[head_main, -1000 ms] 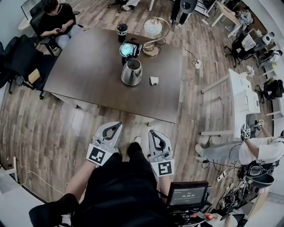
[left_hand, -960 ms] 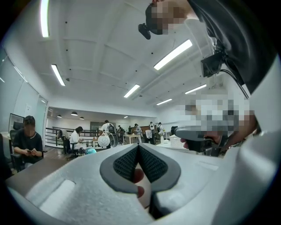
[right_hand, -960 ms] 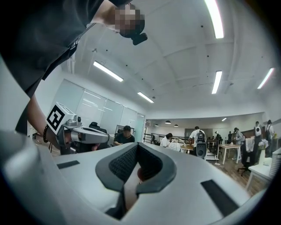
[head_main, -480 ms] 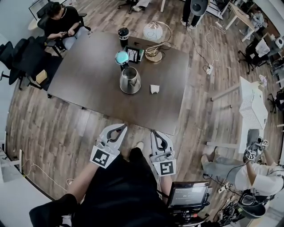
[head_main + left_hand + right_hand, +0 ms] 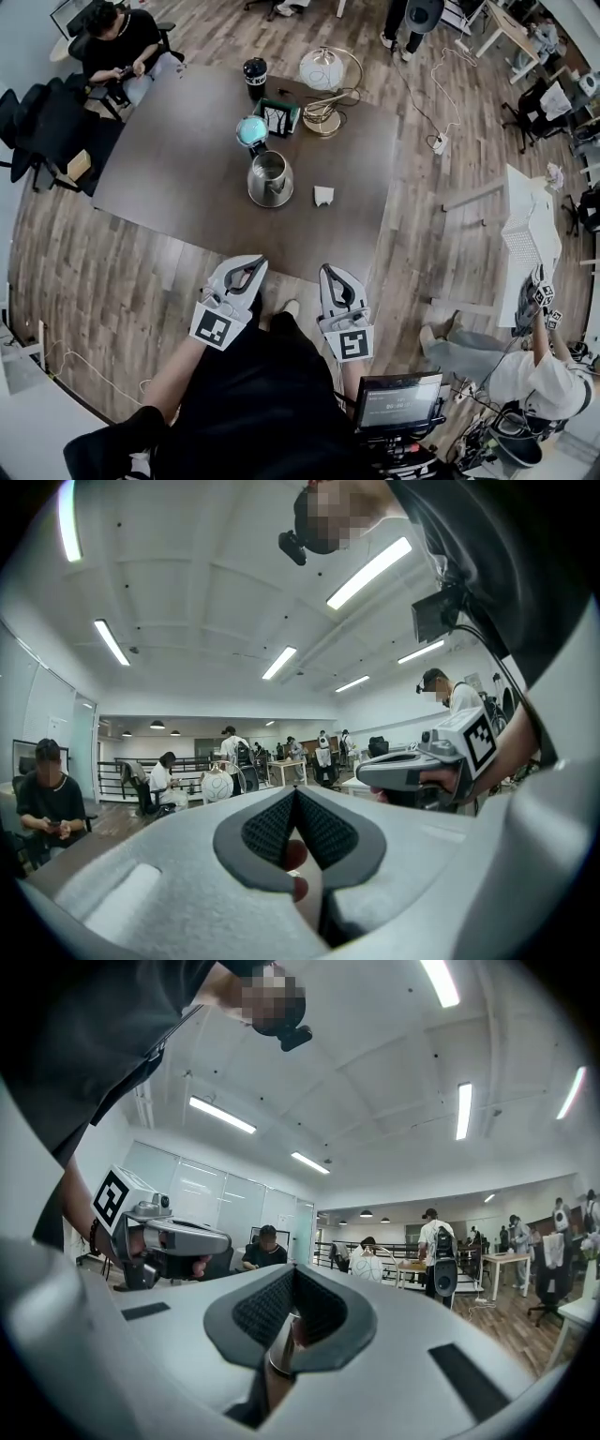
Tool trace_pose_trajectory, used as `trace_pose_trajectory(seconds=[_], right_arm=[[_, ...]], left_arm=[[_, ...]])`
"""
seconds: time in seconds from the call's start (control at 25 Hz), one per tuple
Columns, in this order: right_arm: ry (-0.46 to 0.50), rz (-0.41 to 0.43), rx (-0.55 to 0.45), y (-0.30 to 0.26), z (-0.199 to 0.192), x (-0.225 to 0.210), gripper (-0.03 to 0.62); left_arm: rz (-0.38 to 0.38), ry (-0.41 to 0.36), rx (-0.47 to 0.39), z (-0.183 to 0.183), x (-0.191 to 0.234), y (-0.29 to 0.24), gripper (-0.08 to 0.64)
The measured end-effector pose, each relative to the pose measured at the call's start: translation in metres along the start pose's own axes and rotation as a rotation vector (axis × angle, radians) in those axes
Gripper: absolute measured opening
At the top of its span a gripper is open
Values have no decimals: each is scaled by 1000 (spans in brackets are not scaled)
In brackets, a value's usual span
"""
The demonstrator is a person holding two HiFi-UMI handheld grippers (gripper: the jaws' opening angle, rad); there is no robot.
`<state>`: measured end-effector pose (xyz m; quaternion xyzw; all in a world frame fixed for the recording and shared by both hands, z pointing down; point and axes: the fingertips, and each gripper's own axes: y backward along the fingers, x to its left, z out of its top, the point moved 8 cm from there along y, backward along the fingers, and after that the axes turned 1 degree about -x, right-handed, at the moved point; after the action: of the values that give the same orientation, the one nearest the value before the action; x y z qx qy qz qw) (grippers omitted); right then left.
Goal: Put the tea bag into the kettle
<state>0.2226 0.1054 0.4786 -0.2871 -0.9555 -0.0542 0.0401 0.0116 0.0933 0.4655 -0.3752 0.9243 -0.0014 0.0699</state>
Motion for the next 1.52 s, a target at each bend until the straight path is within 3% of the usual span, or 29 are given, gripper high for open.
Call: trace_pose_trajectory(seconds=[0.24,0.6,0.8,1.08,1.2,1.32,1.44,1.52], right_arm=[[30,-35,26,-34,7,-5,6],[53,-69,77,-82,5,7,6],[83,-62,125,-97,-16,6,6],[98,-11,340,-100,-86,-39,6],[160,46,407,-112,-121,-63,6],[249,120,494,-121,-158,-87,6],[314,181,597,-131,-194,-108,8],[327,217,661,-138,-216,-120,9]], left_arm=[[-73,-75,-76,5,32,-22,-15],[-140,-56,-108,-1,76,-20,-15],[-163,-83,-125,-8,98,-18,-15],[-67,-101,-73,-8,109,-28,-15],[-24,-102,-31,-7,108,-30,-15],[24,-49,23,-15,104,-32,-15],[42,-113,43,-14,104,-34,-15],[73,-115,68,-15,103,-33,-15]])
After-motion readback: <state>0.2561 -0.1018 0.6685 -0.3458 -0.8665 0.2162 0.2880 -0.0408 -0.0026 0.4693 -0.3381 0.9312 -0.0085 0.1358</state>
